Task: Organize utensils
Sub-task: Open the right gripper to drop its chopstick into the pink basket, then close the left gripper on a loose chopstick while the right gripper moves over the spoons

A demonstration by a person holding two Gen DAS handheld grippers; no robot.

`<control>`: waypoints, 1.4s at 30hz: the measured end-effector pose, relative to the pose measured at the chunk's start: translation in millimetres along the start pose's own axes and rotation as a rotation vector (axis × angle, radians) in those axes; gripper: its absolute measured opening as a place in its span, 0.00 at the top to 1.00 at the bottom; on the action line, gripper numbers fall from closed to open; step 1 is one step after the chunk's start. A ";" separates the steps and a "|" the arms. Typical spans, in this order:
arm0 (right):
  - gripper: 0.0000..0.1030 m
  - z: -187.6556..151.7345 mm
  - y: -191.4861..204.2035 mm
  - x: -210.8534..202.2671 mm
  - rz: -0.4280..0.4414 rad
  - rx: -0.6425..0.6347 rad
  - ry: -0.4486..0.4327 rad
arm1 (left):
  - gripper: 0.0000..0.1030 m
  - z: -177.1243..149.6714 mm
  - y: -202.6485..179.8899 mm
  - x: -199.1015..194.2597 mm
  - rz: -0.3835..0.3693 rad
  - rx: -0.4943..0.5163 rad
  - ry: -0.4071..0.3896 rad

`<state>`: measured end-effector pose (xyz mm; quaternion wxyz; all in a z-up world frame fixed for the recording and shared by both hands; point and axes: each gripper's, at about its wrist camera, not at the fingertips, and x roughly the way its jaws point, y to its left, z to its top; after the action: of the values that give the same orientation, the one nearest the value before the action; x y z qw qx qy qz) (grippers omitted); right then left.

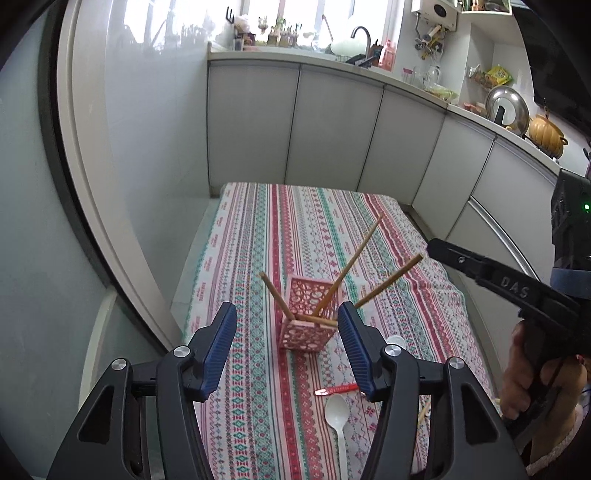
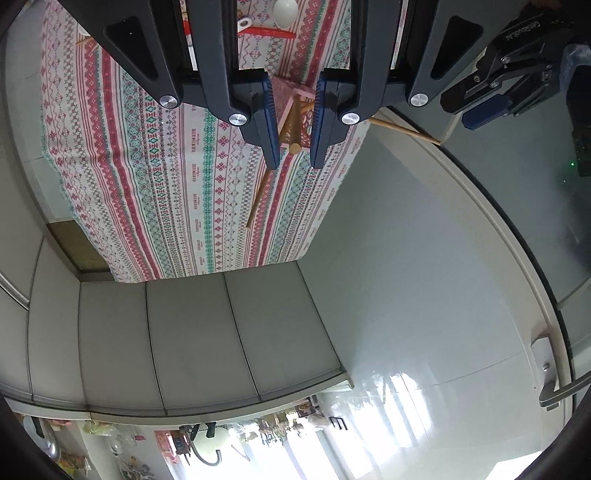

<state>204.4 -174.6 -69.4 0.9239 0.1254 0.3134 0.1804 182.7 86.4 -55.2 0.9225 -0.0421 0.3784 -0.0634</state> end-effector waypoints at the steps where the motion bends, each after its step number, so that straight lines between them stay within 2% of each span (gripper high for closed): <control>1: 0.83 -0.9 -3.2 -3.9 0.000 0.004 0.007 | 0.41 -1.8 1.3 0.8 -0.008 -0.007 0.016; 3: 0.82 -3.2 -11.4 -11.7 -0.002 0.017 0.023 | 0.36 -5.6 3.8 4.2 -0.028 -0.023 0.057; 7: 0.77 -11.3 -29.5 -25.5 -0.038 0.047 0.078 | 0.34 -18.0 4.5 14.3 -0.077 -0.045 0.150; 8: 0.68 -13.8 -34.5 -28.1 -0.044 0.055 0.091 | 0.34 -22.2 3.1 17.2 -0.083 -0.042 0.168; 9: 0.51 -17.6 -40.7 -31.7 -0.049 0.068 0.104 | 0.33 -24.8 1.6 20.0 -0.085 -0.036 0.183; 11: 0.43 -24.0 -51.4 -36.8 -0.063 0.083 0.131 | 0.32 -33.5 -4.6 28.1 -0.081 -0.014 0.226; 19: 0.42 -59.3 -109.5 -40.9 -0.174 0.182 0.276 | 0.32 -59.4 -38.8 55.1 -0.116 0.073 0.345; 28: 0.39 -93.7 -172.3 -41.1 -0.263 0.276 0.409 | 0.32 -91.6 -101.3 86.3 -0.147 0.222 0.461; 36: 0.38 -115.0 -215.1 -46.3 -0.293 0.358 0.465 | 0.32 -106.3 -158.6 116.8 -0.172 0.324 0.519; 42: 0.38 -120.5 -244.7 -52.6 -0.323 0.418 0.474 | 0.33 -110.8 -202.8 144.6 -0.235 0.367 0.558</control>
<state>152.7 -403.0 -218.7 0.7964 0.2151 0.5651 -0.0117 189.6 -138.9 -208.5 0.7624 0.0999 0.5906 -0.2450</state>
